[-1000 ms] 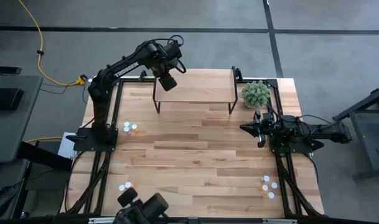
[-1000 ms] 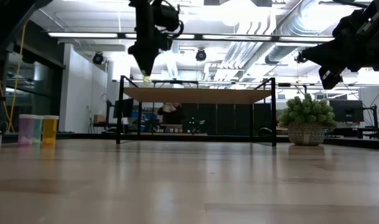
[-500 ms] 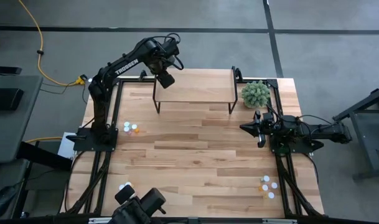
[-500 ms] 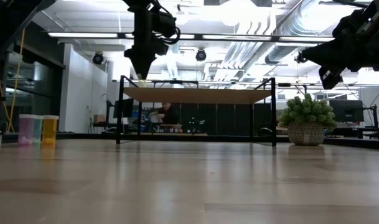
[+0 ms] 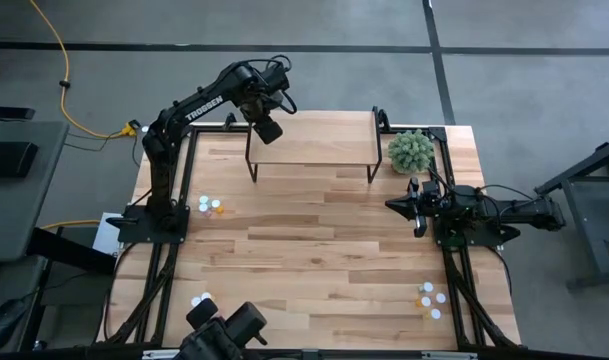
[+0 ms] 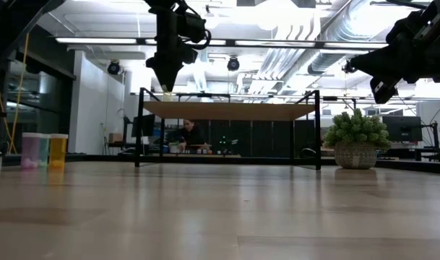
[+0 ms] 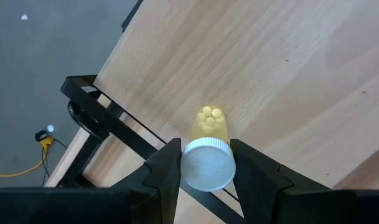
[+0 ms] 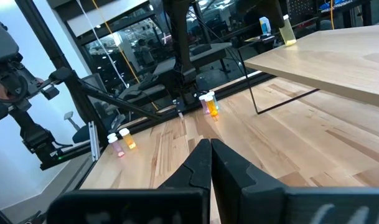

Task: Pick and place medicine bottles onto shelf by color
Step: Put the top yellow pill bottle on the shelf, then put the bottom right blue pill bottle on the shelf

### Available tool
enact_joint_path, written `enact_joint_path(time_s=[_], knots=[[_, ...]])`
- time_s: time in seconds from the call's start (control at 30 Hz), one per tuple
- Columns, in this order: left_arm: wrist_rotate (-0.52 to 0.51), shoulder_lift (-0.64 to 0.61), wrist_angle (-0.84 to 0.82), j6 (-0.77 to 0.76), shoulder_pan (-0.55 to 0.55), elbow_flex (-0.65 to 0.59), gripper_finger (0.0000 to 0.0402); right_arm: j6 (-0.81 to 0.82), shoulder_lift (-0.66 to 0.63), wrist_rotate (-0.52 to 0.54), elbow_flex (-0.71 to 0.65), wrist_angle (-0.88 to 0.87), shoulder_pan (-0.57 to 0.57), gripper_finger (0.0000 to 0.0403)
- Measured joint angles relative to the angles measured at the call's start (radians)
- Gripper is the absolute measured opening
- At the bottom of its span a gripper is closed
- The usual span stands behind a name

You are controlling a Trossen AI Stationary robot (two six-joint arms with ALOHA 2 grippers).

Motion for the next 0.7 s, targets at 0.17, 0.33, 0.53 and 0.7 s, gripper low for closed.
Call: enact_joint_path(time_s=[0.17, 0.33, 0.53, 0.7], knots=[[-0.001, 0.000, 0.000, 0.011, 0.000, 0.000, 0.0145, 0.000, 0.000, 0.000, 0.000, 0.000, 0.000, 0.0000], [-0.001, 0.000, 0.001, 0.012, 0.000, 0.000, 0.0179, 0.000, 0.000, 0.000, 0.000, 0.000, 0.000, 0.0000], [0.009, 0.000, 0.004, 0.018, 0.000, 0.000, 0.0204, 0.000, 0.000, 0.000, 0.000, 0.000, 0.000, 0.0000], [0.016, -0.001, 0.004, 0.027, 0.009, 0.014, 0.0215, 0.000, 0.000, 0.000, 0.000, 0.000, 0.000, 0.0000]])
